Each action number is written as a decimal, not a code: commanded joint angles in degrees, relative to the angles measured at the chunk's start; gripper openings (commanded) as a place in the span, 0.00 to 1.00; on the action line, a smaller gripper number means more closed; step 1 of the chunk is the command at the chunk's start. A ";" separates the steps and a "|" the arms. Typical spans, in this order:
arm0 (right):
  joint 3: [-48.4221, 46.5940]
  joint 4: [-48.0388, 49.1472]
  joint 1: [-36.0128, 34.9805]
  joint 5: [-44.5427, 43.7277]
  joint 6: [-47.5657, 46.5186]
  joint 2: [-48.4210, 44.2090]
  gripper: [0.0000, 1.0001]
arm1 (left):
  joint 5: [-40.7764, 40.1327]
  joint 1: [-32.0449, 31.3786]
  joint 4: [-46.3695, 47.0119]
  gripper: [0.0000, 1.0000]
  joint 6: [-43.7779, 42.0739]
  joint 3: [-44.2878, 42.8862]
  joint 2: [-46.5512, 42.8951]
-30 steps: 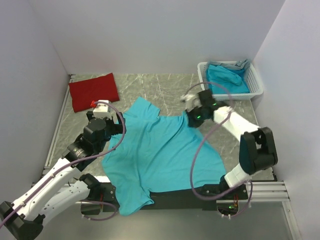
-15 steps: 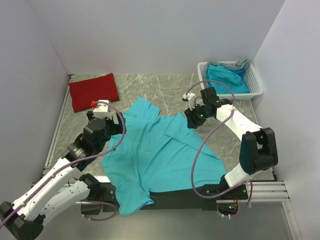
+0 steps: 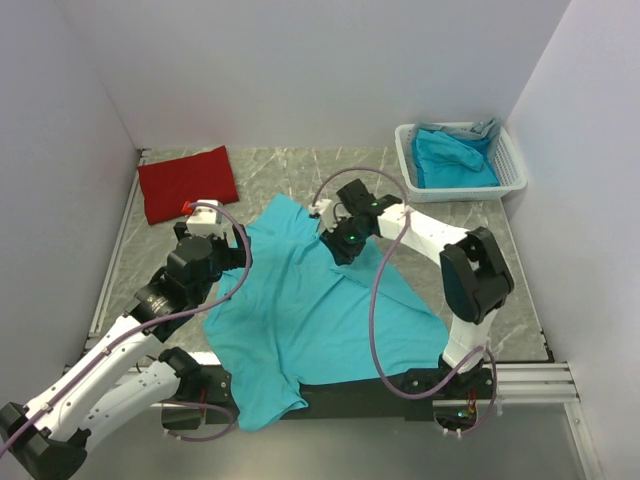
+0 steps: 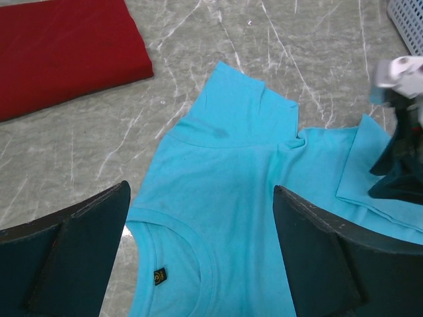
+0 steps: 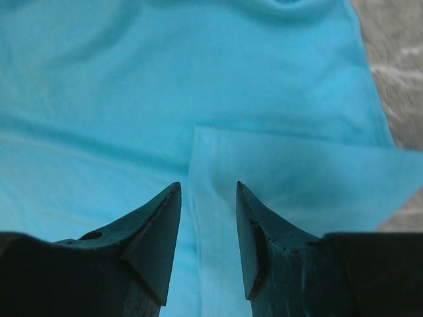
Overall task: Fold and stack the t-shirts
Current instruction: Flatten the tshirt out
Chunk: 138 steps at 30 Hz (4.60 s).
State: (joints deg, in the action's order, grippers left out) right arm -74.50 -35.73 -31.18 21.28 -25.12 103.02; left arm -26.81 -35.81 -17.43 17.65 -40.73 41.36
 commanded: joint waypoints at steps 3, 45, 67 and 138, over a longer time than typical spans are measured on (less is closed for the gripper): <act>-3.90 0.57 -4.67 -8.35 1.83 3.93 0.46 | -0.35 0.39 1.17 0.95 -0.86 -1.11 -0.85; 10.60 11.38 26.43 -20.24 0.69 -17.58 0.84 | 1.06 0.66 1.17 0.95 -0.86 -1.46 0.03; 16.42 4.80 33.37 41.20 -4.22 -32.54 0.96 | 47.71 21.04 11.19 0.83 10.03 -27.63 41.14; 11.31 -5.50 42.60 34.80 -8.36 -25.33 0.88 | 28.75 17.27 -16.41 0.43 -12.38 -71.15 94.87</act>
State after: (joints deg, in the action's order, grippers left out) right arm -60.12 -40.42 10.68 54.37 -32.71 77.93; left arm 4.91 -16.75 -28.29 6.33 -112.60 136.55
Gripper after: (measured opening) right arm 0.883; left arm 0.436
